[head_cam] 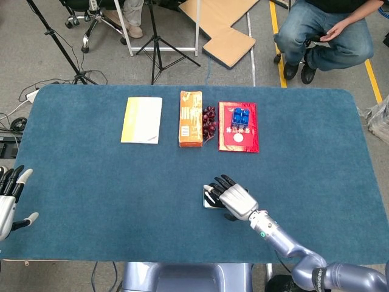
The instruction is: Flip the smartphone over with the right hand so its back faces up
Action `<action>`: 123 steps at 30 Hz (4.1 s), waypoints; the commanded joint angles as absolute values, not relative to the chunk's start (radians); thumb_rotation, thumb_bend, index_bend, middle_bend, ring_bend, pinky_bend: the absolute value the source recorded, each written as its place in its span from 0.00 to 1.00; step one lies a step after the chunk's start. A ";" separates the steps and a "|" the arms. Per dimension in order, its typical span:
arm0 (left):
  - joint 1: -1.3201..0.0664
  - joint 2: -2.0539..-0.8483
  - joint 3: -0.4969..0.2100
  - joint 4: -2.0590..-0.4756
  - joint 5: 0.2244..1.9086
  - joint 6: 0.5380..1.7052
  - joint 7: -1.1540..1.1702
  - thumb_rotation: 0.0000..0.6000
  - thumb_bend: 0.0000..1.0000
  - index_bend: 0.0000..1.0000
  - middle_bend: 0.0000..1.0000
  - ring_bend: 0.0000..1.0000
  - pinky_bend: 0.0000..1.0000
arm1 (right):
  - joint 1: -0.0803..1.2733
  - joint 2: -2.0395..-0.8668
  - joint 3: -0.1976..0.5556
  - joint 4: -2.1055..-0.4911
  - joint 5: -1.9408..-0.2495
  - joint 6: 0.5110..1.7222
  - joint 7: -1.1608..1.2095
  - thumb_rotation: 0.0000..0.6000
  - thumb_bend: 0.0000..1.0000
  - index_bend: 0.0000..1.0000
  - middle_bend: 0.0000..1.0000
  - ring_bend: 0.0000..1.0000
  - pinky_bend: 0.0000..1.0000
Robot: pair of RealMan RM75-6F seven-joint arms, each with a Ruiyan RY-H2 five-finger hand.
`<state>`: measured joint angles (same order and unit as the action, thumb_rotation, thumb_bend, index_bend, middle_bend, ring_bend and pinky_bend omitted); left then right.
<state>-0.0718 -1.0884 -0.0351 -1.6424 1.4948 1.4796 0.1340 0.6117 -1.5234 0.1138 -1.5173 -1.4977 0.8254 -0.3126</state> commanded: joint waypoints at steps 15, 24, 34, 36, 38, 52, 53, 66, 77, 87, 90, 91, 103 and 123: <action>-0.091 -1.091 -0.042 -1.641 1.466 1.444 0.138 1.00 0.00 0.00 0.00 0.00 0.00 | 0.623 -1.586 0.061 -1.404 -1.474 0.857 -0.352 1.00 0.23 0.09 0.13 0.02 0.02; -0.093 -1.097 -0.038 -1.643 1.466 1.444 0.153 1.00 0.00 0.00 0.00 0.00 0.00 | 0.624 -1.600 0.032 -1.335 -1.500 0.884 -0.341 1.00 0.23 0.09 0.13 0.02 0.03; -0.095 -1.099 -0.037 -1.640 1.462 1.442 0.159 1.00 0.00 0.00 0.00 0.00 0.00 | 0.632 -1.593 0.030 -1.318 -1.461 0.857 -0.318 1.00 0.23 0.08 0.11 0.02 0.03; -0.095 -1.099 -0.036 -1.640 1.463 1.442 0.160 1.00 0.00 0.00 0.00 0.00 0.00 | 0.636 -1.594 0.031 -1.311 -1.452 0.850 -0.315 1.00 0.23 0.08 0.11 0.02 0.03; -0.095 -1.099 -0.036 -1.640 1.463 1.442 0.160 1.00 0.00 0.00 0.00 0.00 0.00 | 0.639 -1.598 0.033 -1.301 -1.446 0.847 -0.310 1.00 0.23 0.08 0.11 0.02 0.06; -0.095 -1.099 -0.034 -1.641 1.467 1.448 0.158 1.00 0.00 0.00 0.00 0.00 0.00 | 0.646 -1.601 0.004 -1.251 -1.510 0.885 -0.156 1.00 0.74 0.20 0.22 0.11 0.20; -0.094 -1.099 -0.033 -1.641 1.467 1.449 0.157 1.00 0.00 0.00 0.00 0.00 0.00 | 0.646 -1.593 -0.002 -1.261 -1.519 0.888 -0.138 1.00 0.77 0.20 0.22 0.11 0.20; -0.090 -1.092 -0.028 -1.651 1.483 1.461 0.150 1.00 0.00 0.00 0.00 0.00 0.00 | 0.645 -1.401 -0.042 -1.577 -1.477 0.815 0.154 1.00 0.87 0.21 0.22 0.12 0.21; -0.092 -1.091 -0.025 -1.655 1.485 1.458 0.154 1.00 0.00 0.00 0.00 0.00 0.00 | 0.703 -1.323 0.068 -1.637 -1.138 0.593 0.416 1.00 0.87 0.27 0.14 0.04 0.12; -0.093 -1.095 -0.027 -1.652 1.474 1.452 0.159 1.00 0.00 0.00 0.00 0.00 0.00 | 0.754 -1.383 0.101 -1.488 -0.962 0.594 0.323 1.00 0.87 0.26 0.11 0.00 0.07; -0.093 -1.096 -0.028 -1.651 1.472 1.452 0.161 1.00 0.00 0.00 0.00 0.00 0.00 | 0.764 -1.421 0.102 -1.434 -0.911 0.621 0.270 1.00 0.87 0.24 0.10 0.00 0.05; -0.094 -1.097 -0.028 -1.650 1.472 1.451 0.162 1.00 0.00 0.00 0.00 0.00 0.00 | 0.767 -1.433 0.102 -1.420 -0.897 0.632 0.250 1.00 0.86 0.23 0.10 0.00 0.04; -0.094 -1.096 -0.028 -1.646 1.474 1.454 0.150 1.00 0.00 0.00 0.00 0.00 0.00 | 0.697 -1.462 0.103 -1.396 -1.201 1.009 0.136 1.00 0.72 0.19 0.08 0.00 0.01; -0.080 -1.086 -0.012 -1.648 1.541 1.503 0.124 1.00 0.00 0.00 0.00 0.00 0.00 | 0.397 -1.182 -0.014 -1.643 -1.551 1.557 -0.099 1.00 0.00 0.02 0.00 0.00 0.00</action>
<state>-0.0803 -1.0856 -0.0126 -1.6485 1.5396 1.5018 0.1241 0.4499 -1.2181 0.0115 -1.6030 -1.5363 1.5032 -0.0508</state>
